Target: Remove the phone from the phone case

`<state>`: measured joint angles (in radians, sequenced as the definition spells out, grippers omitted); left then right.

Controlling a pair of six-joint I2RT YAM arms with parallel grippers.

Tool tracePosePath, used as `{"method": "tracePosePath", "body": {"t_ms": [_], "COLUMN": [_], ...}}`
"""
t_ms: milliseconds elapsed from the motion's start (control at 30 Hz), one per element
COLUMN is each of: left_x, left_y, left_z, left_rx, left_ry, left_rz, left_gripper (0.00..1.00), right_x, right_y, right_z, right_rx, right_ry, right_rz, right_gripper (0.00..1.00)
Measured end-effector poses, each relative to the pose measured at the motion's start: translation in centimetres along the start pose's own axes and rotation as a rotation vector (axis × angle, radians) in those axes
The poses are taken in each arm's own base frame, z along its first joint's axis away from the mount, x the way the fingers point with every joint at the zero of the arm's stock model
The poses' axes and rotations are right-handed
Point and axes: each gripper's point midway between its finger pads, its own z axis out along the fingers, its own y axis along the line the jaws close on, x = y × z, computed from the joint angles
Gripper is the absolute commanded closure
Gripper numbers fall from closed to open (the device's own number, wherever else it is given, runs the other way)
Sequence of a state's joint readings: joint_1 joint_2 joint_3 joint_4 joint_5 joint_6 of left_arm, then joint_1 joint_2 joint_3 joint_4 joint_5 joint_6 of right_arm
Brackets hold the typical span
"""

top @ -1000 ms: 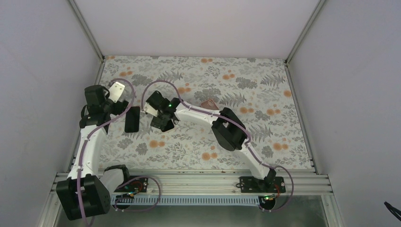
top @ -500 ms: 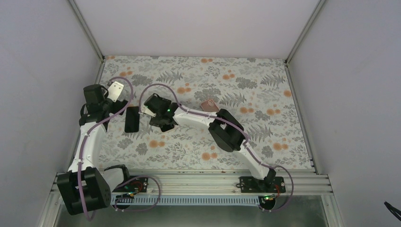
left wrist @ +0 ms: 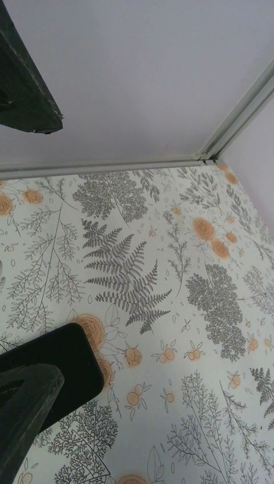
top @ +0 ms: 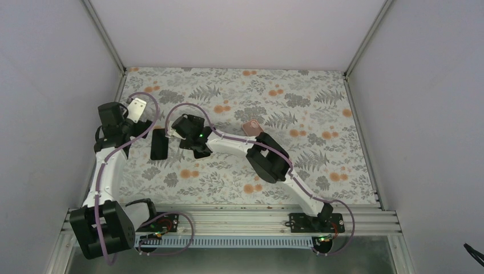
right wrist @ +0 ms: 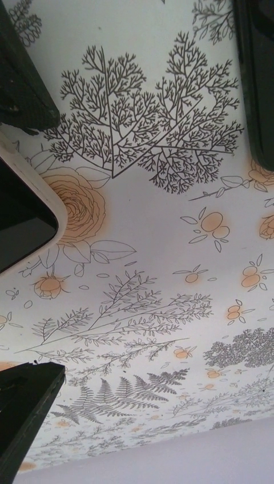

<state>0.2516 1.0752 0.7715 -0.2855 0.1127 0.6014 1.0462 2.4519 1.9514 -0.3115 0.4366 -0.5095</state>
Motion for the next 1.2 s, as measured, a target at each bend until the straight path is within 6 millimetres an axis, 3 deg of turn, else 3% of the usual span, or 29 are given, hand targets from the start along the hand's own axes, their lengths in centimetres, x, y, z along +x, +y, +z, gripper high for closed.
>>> {"method": "tracePosePath", "body": {"t_ms": [300, 600, 1000, 1100, 1200], "left_x": [0.4, 0.8, -0.4, -0.9, -1.5], "left_y": [-0.2, -1.2, -0.8, -0.6, -0.5], "left_z": [0.1, 0.9, -0.1, -0.7, -1.2], "left_rx": [0.016, 0.078, 0.088, 0.083, 0.089], "left_ry": [0.0, 0.013, -0.004, -0.013, -0.024], "left_rz": [-0.011, -0.037, -0.048, -0.046, -0.044], "left_gripper": [0.0, 0.0, 0.0, 0.0, 0.0], "right_x": [1.2, 7.4, 14.8, 15.3, 14.5], "right_y": [-0.9, -3.0, -1.6, -1.3, -0.9], "right_z": [0.2, -1.4, -6.7, -8.5, -11.0], "right_rx": [0.01, -0.048, -0.23, -0.306, -0.404], "right_ry": [0.023, 0.119, 0.249, 0.255, 0.214], "right_rz": [0.0, 0.041, 0.066, 0.063, 0.048], "right_gripper": [0.0, 0.0, 0.0, 0.0, 0.0]}}
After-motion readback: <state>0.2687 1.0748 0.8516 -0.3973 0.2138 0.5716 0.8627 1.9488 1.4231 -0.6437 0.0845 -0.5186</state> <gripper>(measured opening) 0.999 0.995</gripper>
